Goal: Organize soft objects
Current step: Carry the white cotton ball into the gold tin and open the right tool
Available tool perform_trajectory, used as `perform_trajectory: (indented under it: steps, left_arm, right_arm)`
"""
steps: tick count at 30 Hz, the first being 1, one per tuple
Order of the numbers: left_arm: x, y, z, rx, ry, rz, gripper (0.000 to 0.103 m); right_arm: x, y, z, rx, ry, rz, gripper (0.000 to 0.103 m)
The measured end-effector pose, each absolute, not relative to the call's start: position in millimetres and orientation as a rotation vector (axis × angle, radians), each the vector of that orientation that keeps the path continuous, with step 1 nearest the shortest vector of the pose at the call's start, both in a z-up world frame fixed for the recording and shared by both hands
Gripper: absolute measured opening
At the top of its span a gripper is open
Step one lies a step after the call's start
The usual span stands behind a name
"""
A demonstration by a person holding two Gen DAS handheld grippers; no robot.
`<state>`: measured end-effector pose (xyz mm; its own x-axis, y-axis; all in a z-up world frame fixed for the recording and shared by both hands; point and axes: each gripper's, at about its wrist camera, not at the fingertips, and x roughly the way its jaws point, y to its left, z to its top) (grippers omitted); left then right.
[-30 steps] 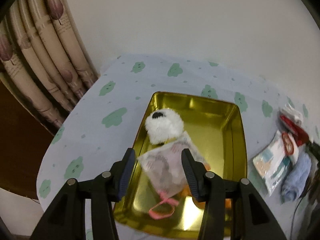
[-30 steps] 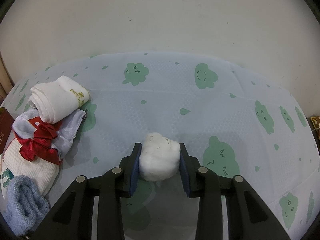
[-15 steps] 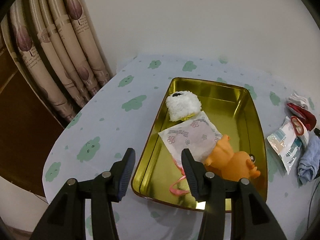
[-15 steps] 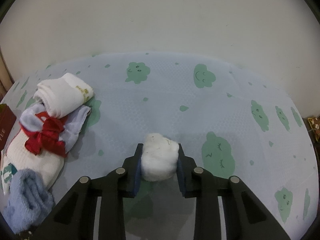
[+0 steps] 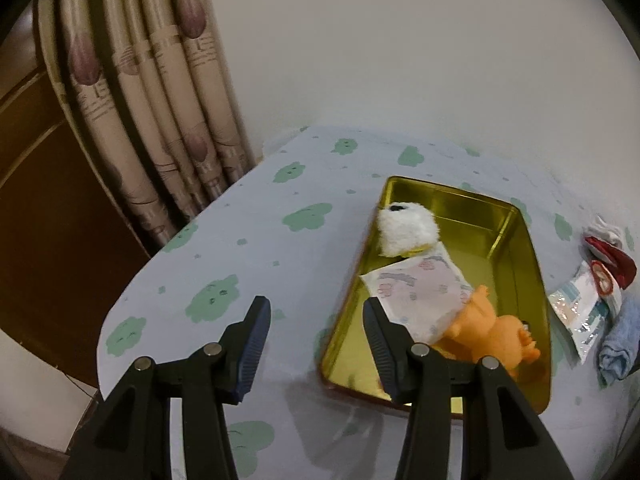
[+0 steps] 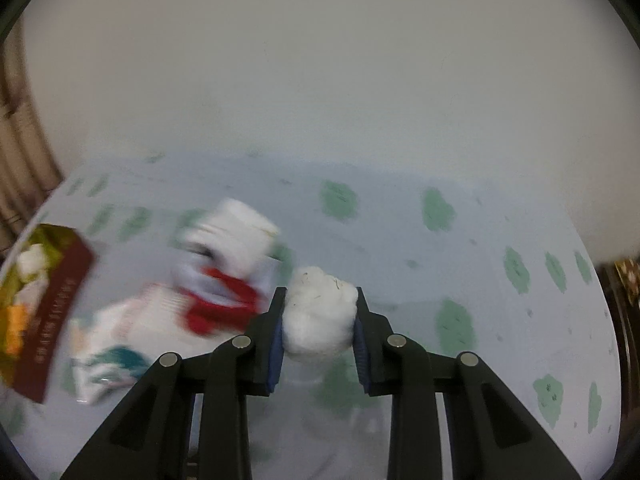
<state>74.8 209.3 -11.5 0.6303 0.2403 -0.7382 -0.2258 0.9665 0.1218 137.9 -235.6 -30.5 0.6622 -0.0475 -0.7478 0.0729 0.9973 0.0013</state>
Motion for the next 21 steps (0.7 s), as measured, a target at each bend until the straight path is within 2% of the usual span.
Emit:
perform_trajectory:
  steps: [8, 21]
  left_arm:
    - [65, 229, -13, -0.007, 0.847, 0.312, 0.050]
    - [59, 269, -25, -0.123, 0.879, 0.384, 0.050]
  right_arm:
    - [139, -118, 1, -0.047, 0.828, 0.202, 0.027]
    - [128, 66, -13, -0.185, 0.858, 0.543, 0.027]
